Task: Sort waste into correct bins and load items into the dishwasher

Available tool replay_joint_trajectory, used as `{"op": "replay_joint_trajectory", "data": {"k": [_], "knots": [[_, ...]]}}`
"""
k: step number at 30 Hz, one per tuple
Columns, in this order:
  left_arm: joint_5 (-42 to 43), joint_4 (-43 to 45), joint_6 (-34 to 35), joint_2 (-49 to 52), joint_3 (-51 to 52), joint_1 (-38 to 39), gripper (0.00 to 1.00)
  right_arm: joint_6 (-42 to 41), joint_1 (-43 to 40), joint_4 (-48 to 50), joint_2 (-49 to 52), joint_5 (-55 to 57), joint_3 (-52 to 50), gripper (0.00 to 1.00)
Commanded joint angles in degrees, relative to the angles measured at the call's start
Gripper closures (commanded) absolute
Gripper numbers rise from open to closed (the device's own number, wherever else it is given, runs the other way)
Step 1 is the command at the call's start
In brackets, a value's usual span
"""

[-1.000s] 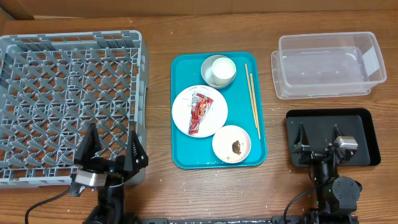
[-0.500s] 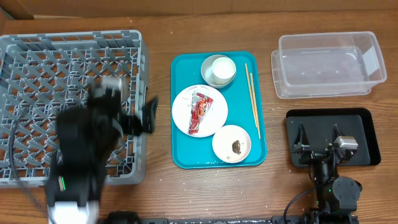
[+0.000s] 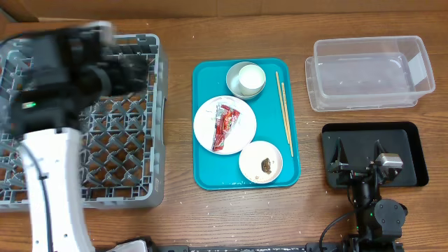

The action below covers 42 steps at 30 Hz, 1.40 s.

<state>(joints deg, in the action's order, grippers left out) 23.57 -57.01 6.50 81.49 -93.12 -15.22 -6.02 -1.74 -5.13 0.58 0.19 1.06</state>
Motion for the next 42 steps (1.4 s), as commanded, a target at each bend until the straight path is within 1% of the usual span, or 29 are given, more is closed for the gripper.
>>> {"op": "replay_joint_trajectory", "data": {"k": [1, 3, 5, 7, 9, 10, 12, 14, 16, 18, 22, 23, 24, 26, 29, 32, 33, 37, 39, 40, 42], "knots": [[10.8, -0.6, 5.6, 0.7, -1.5, -14.1, 0.00, -0.4, 0.4, 0.3, -0.4, -0.2, -0.6, 0.00], [15.7, -1.8, 5.6, 1.4, -1.5, -21.2, 0.00, -0.4, 0.4, 0.3, -0.4, -0.2, -0.6, 0.00], [17.7, -3.4, 6.2, 1.7, -1.5, -26.5, 0.00, -0.4, 0.4, 0.3, -0.4, -0.2, -0.6, 0.00], [18.0, -5.0, 6.4, 1.8, -1.5, -30.0, 0.00, -0.4, 0.4, 0.3, -0.4, -0.2, -0.6, 0.00], [17.7, -5.8, 6.4, 1.8, -1.5, -31.8, 0.00, -0.8, 0.4, 2.7, -0.4, -0.6, -0.6, 0.00], [17.5, -5.8, 6.4, 1.8, -1.5, -32.1, 0.00, -2.9, 0.4, 4.8, -0.4, -2.5, -0.6, 0.00], [16.6, -5.8, 6.4, 1.7, -1.5, -32.1, 0.00, -9.3, 0.5, 11.8, -0.4, -9.7, -0.6, 0.00], [14.9, -5.8, 6.4, 1.8, -1.5, -32.0, 0.00, -12.6, 0.5, 17.9, -0.4, -14.3, -0.6, 0.00], [12.0, -5.8, 6.4, 1.8, -1.5, -32.0, 0.00, -12.5, 0.5, 22.0, -0.4, -14.6, -0.6, 0.00], [9.3, -5.8, 6.4, 1.8, -1.5, -32.0, 0.00, -12.5, 0.5, 29.6, -0.4, -14.6, -0.6, 0.00], [5.0, -5.8, 6.4, 1.8, -1.5, -32.0, 0.00, -13.7, 0.5, 48.5, 0.1, -14.2, 0.2, 0.00], [4.0, -5.8, 6.4, 1.8, -1.5, -32.0, 0.00, -13.7, 0.5, 50.8, 0.7, -13.8, 1.6, 0.00], [3.4, -5.8, 6.4, 1.8, -1.5, -32.0, 0.00, -13.5, 0.5, 51.0, 1.5, -13.8, 3.8, 0.00], [2.8, -5.8, 6.4, 1.8, -1.5, -32.0, 0.00, -13.0, 0.5, 45.0, 4.6, -15.6, 11.2, 0.00], [2.8, -5.8, 6.4, 1.8, -1.5, -32.0, 0.00, -9.2, 0.5, 28.0, 12.9, -22.4, 25.6, 0.00], [2.8, -5.8, 6.4, 1.8, -1.5, -32.0, 0.00, -4.7, 0.5, 9.0, 25.4, -30.1, 41.7, 0.00], [2.8, -5.8, 6.4, 1.8, -1.5, -32.0, 0.00, -3.9, 0.5, -1.5, 32.8, -33.6, 50.5, 0.00], [2.8, -5.8, 6.4, 1.8, -1.5, -32.0, 0.00, -4.0, 0.6, -24.8, 49.6, -40.5, 69.5, 0.00], [2.8, -5.8, 6.4, 1.8, -1.5, -32.0, 0.00, -4.0, 0.5, -32.6, 56.5, -43.0, 75.8, 0.00], [2.8, -5.8, 6.4, 1.8, -1.5, -32.0, 0.00, -6.0, 0.6, -34.5, 59.4, -45.2, 77.8, 0.00], [2.8, -5.8, 6.4, 1.8, -1.5, -32.0, 0.00, -11.9, 0.5, -34.6, 64.7, -51.9, 79.8, 0.00]]}}
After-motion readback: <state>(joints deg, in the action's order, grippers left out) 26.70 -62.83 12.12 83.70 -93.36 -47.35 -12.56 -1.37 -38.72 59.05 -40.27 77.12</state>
